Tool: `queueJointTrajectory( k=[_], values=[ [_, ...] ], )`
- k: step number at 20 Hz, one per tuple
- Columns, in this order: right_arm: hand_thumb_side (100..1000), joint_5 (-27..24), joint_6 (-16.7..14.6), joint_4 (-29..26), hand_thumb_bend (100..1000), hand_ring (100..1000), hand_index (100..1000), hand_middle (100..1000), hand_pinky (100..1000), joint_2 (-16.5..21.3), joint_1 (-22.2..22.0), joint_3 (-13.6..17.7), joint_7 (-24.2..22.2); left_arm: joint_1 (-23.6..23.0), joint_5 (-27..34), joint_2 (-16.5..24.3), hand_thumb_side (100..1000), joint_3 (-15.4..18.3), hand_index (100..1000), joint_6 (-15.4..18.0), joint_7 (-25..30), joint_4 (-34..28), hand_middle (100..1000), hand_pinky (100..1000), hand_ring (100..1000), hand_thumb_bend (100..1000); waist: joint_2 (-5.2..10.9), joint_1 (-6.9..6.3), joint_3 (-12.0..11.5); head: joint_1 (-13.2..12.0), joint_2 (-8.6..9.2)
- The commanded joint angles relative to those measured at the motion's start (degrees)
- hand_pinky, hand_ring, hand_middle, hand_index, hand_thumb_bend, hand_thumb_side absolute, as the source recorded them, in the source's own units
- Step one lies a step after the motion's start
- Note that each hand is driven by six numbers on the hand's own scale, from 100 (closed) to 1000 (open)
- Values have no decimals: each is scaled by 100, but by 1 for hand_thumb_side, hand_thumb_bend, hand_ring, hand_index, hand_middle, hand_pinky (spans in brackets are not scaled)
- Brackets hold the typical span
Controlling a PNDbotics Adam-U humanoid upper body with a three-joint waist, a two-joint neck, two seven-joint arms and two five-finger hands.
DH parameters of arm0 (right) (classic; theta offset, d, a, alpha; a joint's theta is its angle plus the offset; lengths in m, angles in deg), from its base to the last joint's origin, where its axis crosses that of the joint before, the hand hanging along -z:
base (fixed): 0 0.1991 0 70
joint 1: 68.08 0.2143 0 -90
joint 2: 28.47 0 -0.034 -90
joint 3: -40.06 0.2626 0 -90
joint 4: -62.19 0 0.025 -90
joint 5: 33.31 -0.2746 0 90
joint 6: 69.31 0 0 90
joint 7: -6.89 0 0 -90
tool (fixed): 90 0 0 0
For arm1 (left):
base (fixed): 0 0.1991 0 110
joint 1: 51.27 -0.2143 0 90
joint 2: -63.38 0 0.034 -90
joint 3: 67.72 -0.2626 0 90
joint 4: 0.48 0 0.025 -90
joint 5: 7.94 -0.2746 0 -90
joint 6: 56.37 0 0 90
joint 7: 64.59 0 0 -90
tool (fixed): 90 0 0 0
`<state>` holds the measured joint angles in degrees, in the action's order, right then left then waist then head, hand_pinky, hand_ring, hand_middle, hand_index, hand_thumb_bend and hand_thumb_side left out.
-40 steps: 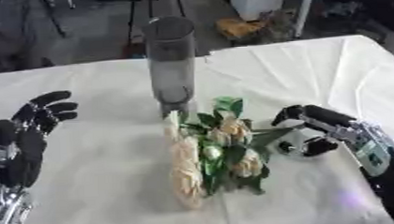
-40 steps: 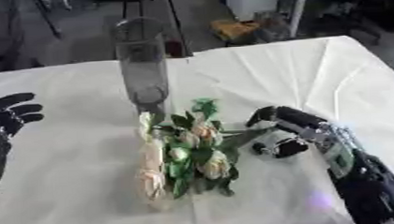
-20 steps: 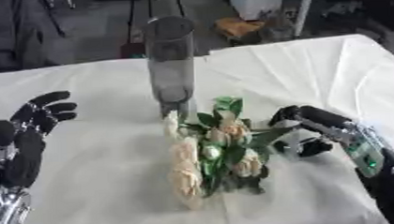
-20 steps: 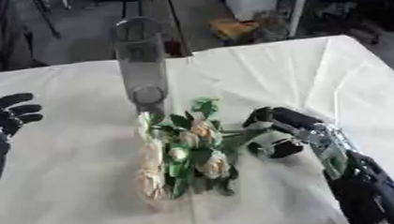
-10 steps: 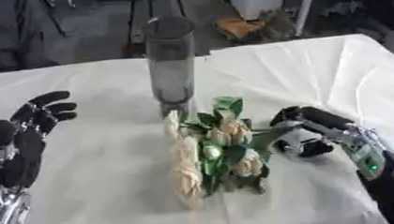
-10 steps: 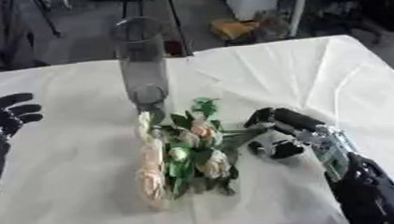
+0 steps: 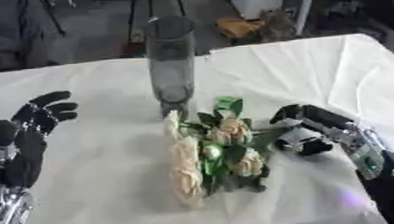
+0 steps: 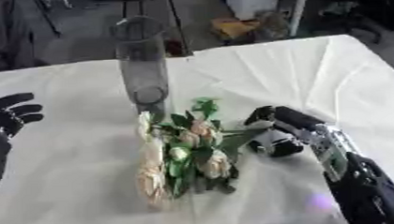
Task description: Arrange flowers into the vase.
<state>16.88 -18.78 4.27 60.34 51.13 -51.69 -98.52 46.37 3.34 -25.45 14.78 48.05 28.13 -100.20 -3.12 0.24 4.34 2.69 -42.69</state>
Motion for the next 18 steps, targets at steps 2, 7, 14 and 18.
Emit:
queueJointTrajectory(
  k=[2,7,14,18],
  values=[
    [259,20,10,-184,327,788,802,725,792,25,69,37,47,79,-1,62,974,26,800,17,14,-50,771,765,756,852,44,-9,-3,14,51],
    [268,-50,31,-291,306,784,800,717,787,-6,66,52,65,78,-1,58,975,26,800,17,14,-46,771,765,756,852,40,-12,2,15,52],
    [286,-87,104,-427,280,766,796,695,763,-85,81,63,87,78,-1,52,975,28,800,18,13,-41,770,764,755,852,37,-15,-1,20,54],
    [290,-30,153,-448,278,762,796,692,758,-115,80,67,119,79,0,50,975,27,800,19,12,-39,770,764,755,852,35,-15,-6,21,53]
  ],
)
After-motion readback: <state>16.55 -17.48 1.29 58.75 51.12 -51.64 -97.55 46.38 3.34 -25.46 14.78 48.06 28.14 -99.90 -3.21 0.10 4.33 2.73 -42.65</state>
